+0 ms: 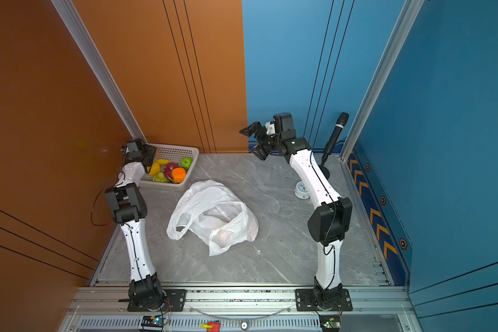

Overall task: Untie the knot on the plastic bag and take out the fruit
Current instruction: 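Lower the orange into the basket with the left gripper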

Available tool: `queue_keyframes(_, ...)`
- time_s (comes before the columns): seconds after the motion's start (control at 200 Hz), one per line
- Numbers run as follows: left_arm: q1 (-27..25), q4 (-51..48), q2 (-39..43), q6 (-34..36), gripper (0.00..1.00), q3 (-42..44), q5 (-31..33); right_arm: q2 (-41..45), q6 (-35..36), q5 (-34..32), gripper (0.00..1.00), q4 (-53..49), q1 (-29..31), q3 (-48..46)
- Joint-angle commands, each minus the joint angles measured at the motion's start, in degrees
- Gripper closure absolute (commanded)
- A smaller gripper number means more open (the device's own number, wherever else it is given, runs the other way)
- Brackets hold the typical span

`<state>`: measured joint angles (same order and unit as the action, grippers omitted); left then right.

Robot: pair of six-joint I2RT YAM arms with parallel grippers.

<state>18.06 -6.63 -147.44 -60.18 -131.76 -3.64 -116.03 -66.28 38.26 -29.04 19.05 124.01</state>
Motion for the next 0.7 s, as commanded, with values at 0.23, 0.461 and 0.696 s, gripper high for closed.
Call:
queue_keyframes(0.23, -0.18, -0.67, 4.35, 0.07, 0.17, 2.34, -0.93, -7.03, -2.27, 2.93, 0.0, -1.46, -0.3, 8.36)
queue_keyframes(0.461, -2.73, 6.19, 14.48, -0.16, 0.17, 15.83, -1.33, -8.8, -3.18, 4.02, 0.0, 1.09, -0.31, 9.96)
queue_keyframes(0.696, -7.19, 12.32, 25.57, -1.73, 0.18, 31.72, -2.33, -8.62, -2.51, 4.43, 0.0, 0.98, 0.49, 10.08)
